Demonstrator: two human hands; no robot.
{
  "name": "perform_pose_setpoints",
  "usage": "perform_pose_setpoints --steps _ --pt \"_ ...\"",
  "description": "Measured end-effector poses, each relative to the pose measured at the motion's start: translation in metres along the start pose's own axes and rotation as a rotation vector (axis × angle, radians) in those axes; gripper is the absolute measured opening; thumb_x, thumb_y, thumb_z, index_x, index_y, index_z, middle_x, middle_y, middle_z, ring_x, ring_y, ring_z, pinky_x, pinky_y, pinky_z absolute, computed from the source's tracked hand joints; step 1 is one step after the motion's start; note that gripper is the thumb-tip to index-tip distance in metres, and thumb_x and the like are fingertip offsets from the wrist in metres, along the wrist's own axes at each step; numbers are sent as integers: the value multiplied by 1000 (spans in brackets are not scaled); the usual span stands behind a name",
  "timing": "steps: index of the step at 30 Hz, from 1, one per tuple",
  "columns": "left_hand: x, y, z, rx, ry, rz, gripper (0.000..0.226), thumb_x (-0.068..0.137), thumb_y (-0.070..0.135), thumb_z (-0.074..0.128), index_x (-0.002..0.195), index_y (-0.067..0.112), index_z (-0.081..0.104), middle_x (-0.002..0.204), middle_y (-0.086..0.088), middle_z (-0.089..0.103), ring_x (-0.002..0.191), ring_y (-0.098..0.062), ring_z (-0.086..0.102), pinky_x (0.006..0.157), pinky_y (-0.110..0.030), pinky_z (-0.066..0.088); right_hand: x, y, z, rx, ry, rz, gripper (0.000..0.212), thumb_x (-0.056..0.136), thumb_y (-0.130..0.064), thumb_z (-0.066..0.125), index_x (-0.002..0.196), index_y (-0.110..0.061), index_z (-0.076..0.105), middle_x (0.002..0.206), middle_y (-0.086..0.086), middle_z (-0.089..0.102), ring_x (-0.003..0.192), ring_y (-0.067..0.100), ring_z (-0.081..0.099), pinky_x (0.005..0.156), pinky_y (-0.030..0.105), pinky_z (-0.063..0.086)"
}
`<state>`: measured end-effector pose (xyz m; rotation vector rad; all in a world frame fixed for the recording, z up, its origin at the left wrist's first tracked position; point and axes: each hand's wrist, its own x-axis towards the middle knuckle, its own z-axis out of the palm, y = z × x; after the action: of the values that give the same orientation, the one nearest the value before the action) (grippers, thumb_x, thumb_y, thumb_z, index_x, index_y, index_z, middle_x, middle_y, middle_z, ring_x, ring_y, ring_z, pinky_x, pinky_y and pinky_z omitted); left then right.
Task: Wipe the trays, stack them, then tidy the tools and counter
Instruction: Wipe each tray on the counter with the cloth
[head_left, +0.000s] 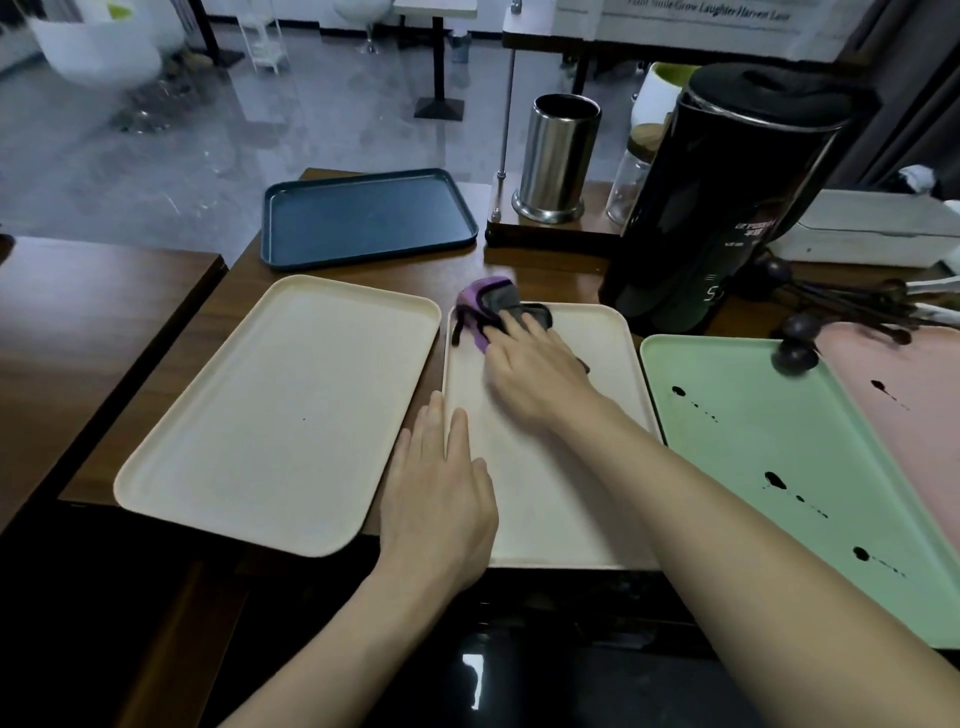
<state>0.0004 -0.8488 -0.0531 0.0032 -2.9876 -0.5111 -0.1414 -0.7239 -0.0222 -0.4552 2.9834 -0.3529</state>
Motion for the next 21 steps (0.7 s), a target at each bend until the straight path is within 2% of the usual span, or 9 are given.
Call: perform_pose_setpoints --steps 5,8,12,15,19,21 --pt "1 -3 4 18 12 4 61 97 25 27 154 6 36 167 -16 21 153 -27 23 123 -42 20 -9 34 -1 -83 5 184 59 97 -33 15 149 -15 37 165 13 22 148 35 22 119 51 22" --pt "1 -3 4 38 18 8 64 95 27 20 151 4 41 165 -18 27 151 -30 29 121 -45 26 -19 44 -1 -117 10 281 56 101 -31 20 153 -12 31 165 17 19 149 37 18 121 50 16" --pt "2 -3 7 40 14 -7 63 95 26 23 151 4 41 164 -18 28 151 -30 29 121 -46 26 -38 36 0 -85 -35 301 78 87 -40 0 150 -7 33 163 22 19 149 42 15 120 54 14" --pt "0 -2 4 26 16 -16 68 94 29 14 151 5 42 165 -17 27 152 -29 27 122 -44 24 -84 29 9 -44 -40 304 65 97 -37 13 155 -9 24 166 19 13 151 39 12 122 51 12" --pt "2 -2 3 25 16 -12 75 91 32 8 149 3 45 163 -18 31 151 -30 31 121 -45 26 -157 9 19 -66 -90 238 89 81 -39 -11 157 -9 25 167 17 8 154 35 3 123 50 8" --pt "2 -1 3 31 13 -8 75 91 32 9 148 2 47 162 -19 33 149 -30 34 120 -46 28 -173 1 19 -12 -75 228 92 78 -44 -9 157 -14 25 168 12 8 155 29 2 125 45 6"
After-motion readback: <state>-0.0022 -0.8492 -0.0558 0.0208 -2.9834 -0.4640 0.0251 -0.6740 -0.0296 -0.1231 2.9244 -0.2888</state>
